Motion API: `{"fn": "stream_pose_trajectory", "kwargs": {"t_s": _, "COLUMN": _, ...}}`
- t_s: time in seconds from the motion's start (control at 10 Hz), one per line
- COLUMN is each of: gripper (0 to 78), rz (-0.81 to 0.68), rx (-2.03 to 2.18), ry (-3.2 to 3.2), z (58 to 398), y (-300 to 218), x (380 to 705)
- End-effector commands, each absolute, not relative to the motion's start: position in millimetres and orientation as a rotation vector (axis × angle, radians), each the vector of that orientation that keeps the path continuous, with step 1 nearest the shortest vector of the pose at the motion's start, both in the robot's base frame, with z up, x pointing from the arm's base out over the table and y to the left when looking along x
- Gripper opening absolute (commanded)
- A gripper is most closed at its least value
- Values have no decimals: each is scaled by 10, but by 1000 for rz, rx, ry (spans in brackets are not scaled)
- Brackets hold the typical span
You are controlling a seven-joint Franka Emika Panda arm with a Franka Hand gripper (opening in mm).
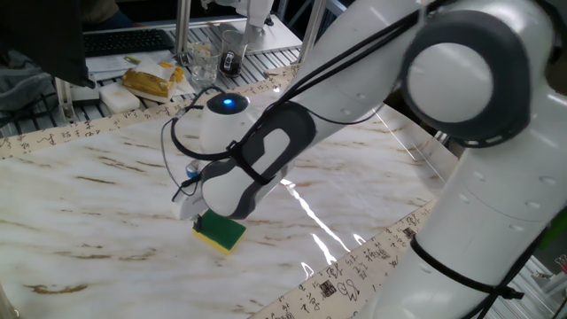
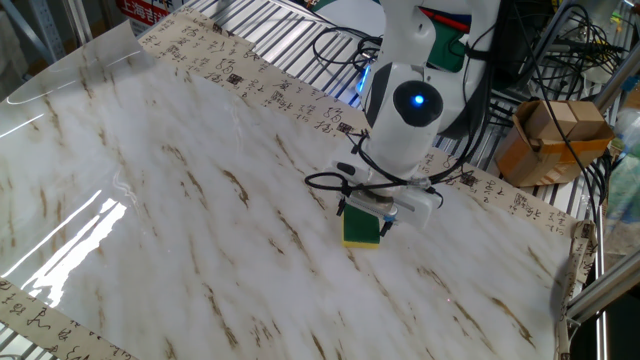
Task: Clean the tabletop with a sponge
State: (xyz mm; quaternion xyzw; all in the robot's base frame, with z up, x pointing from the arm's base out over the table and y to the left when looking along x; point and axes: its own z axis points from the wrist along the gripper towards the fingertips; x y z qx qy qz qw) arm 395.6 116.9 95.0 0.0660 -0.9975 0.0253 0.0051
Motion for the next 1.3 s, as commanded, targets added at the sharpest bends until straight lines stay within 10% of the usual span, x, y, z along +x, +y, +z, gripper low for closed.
{"fn": "stream_pose_trajectory", "kwargs": {"t_s": 0.1, "gripper": 773, "rz": 82, "rx": 217, "ry": -3135, "z": 900, "y": 1157, "x": 3956}}
{"fn": "stream_pose_trajectory", "kwargs": {"t_s": 1.3, "gripper": 773, "rz": 70, "rx": 205, "ry": -3150, "z": 830, "y": 1232, "x": 3891}}
